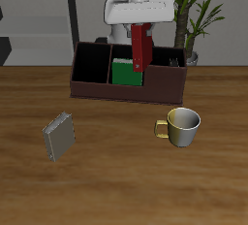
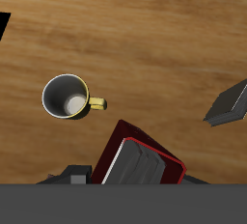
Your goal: Place the green book into the back desk caddy's front compartment and place the left yellow book into the back desk caddy's right compartment and place the red book into the back desk caddy's right compartment
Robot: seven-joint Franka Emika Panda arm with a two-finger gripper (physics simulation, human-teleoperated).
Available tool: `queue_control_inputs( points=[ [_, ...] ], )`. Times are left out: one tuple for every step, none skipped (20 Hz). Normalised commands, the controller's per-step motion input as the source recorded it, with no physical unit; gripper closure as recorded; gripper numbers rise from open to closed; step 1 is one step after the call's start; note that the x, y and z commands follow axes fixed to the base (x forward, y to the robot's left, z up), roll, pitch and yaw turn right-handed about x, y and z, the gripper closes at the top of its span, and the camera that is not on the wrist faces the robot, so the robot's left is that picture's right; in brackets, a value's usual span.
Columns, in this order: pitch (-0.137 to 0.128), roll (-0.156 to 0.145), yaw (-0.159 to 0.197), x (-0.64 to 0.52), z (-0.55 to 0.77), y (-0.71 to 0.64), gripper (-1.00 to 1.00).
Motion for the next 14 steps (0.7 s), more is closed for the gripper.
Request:
queue_control_inputs(
  points=[
    [0.005, -0.035, 0.008, -0.39, -0.11, 0.10, 1.00],
    [0.019, 0.081, 0.023, -0.12, 0.01, 0.15, 1.00],
    [0.020, 0.048, -0.015, -0.73, -0.07, 0.21, 1.00],
    [-0.107, 0.009, 0.139, -0.52, 0.07, 0.24, 1.00],
    [-0.029, -0.009, 0.047, -0.24, 0.01, 0.08, 1.00],
    [0.016, 0.029, -0.030, -0.44, -0.01, 0.18, 1.00],
    [-0.027, 0.031, 0.049, -0.48, 0.02, 0.22, 1.00],
    [-0.034, -0.076, 0.004, -0.44, 0.02, 0.12, 1.00],
    [0.050, 0.058, -0.015, -0.51, 0.05, 0.25, 1.00],
    [-0.068, 0.014, 0.052, -0.82, 0.05, 0.44, 1.00],
    [0.049, 0.069, -0.053, -0.32, -0.04, 0.18, 1.00],
    [-0.056, 0.025, 0.062, -0.50, 0.02, 0.30, 1.00],
    [-0.087, 0.055, 0.141, -0.55, 0.00, 0.34, 1.00],
    [0.052, 0.044, -0.052, -0.31, -0.04, 0.16, 1.00]
  ],
)
